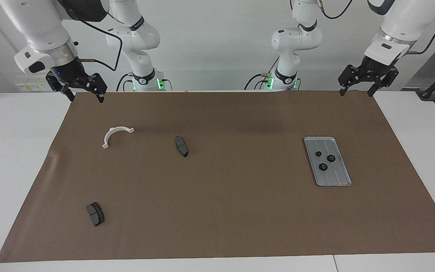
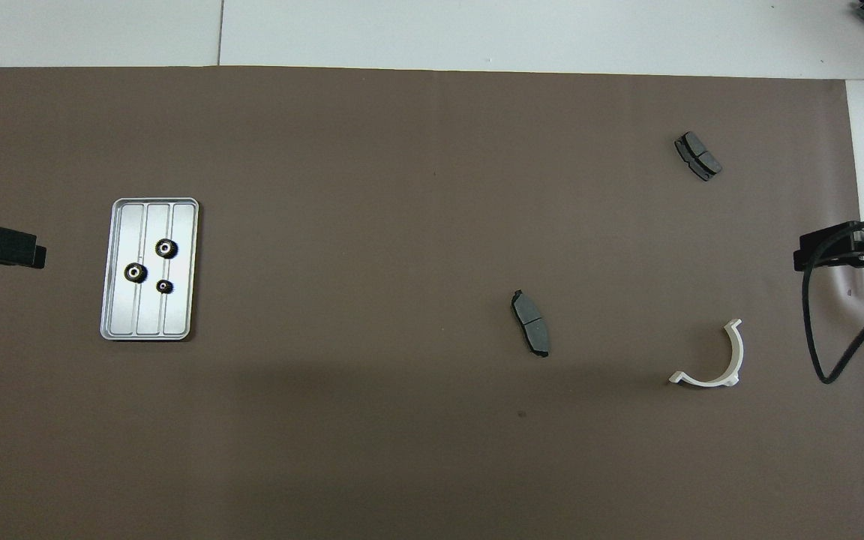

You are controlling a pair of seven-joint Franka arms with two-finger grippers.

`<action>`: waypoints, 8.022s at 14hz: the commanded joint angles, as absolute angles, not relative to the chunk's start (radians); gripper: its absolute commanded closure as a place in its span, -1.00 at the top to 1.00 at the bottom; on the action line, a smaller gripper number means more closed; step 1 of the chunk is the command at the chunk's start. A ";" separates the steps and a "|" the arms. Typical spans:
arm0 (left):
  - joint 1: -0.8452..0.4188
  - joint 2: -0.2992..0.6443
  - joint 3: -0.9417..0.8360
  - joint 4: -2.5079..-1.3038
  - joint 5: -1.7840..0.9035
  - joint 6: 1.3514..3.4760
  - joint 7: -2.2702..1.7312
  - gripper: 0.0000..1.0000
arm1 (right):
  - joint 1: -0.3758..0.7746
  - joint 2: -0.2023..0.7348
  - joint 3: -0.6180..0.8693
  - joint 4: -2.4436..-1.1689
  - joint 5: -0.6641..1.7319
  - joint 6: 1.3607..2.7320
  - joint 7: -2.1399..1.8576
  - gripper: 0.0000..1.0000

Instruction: Place bearing gear from tray to pile

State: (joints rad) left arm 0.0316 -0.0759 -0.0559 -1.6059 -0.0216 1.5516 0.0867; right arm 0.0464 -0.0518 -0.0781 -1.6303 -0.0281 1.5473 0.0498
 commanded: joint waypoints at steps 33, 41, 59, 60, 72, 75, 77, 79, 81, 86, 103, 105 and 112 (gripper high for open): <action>0.015 0.270 -0.049 -2.029 -0.005 2.400 -0.041 0.17 | 0.043 -0.064 -0.077 -1.638 -0.023 1.539 0.028 1.00; 0.028 0.299 -0.048 -2.031 -0.005 2.439 -0.038 0.16 | 0.043 -0.064 -0.077 -1.638 -0.023 1.539 0.028 1.00; 0.022 0.301 -0.049 -1.961 -0.005 2.323 -0.043 -1.00 | 0.043 -0.064 -0.077 -1.638 -0.023 1.539 0.028 1.00; 0.014 0.301 -0.049 -1.913 -0.006 2.262 -0.051 -1.00 | 0.043 -0.064 -0.077 -1.638 -0.023 1.539 0.028 1.00; -0.472 0.258 -0.051 -1.833 -0.003 2.117 -0.820 -1.00 | 0.043 -0.064 -0.077 -1.638 -0.023 1.539 0.028 1.00; -0.575 0.302 -0.051 -1.838 -0.003 2.201 -0.932 -1.00 | 0.043 -0.064 -0.077 -1.638 -0.023 1.539 0.028 1.00; -0.606 0.340 -0.051 -1.835 -0.003 2.258 -0.963 -1.00 | 0.043 -0.064 -0.077 -1.638 -0.023 1.539 0.028 1.00; -0.621 0.366 -0.051 -1.830 0.035 2.260 -0.962 -1.00 | 0.043 -0.064 -0.077 -1.640 -0.023 1.539 0.028 1.00; -0.635 0.388 -0.051 -1.832 0.052 2.263 -0.962 -1.00 | 0.043 -0.064 -0.077 -1.638 -0.023 1.539 0.028 1.00; -0.634 0.396 -0.052 -1.789 0.054 2.260 -0.962 0.61 | 0.043 -0.064 -0.077 -1.640 -0.023 1.539 0.028 1.00; -0.062 0.264 -0.051 -1.891 0.040 2.103 0.017 0.44 | 0.224 -0.010 -0.077 -1.746 0.000 1.769 0.093 1.00; -0.020 0.249 -0.051 -1.939 0.040 2.137 0.066 0.41 | 0.308 0.053 -0.077 -1.743 0.002 1.825 0.171 1.00; 0.026 0.207 -0.051 -2.082 0.038 2.266 0.110 0.38 | 0.567 0.310 -0.077 -1.718 0.043 2.137 0.560 1.00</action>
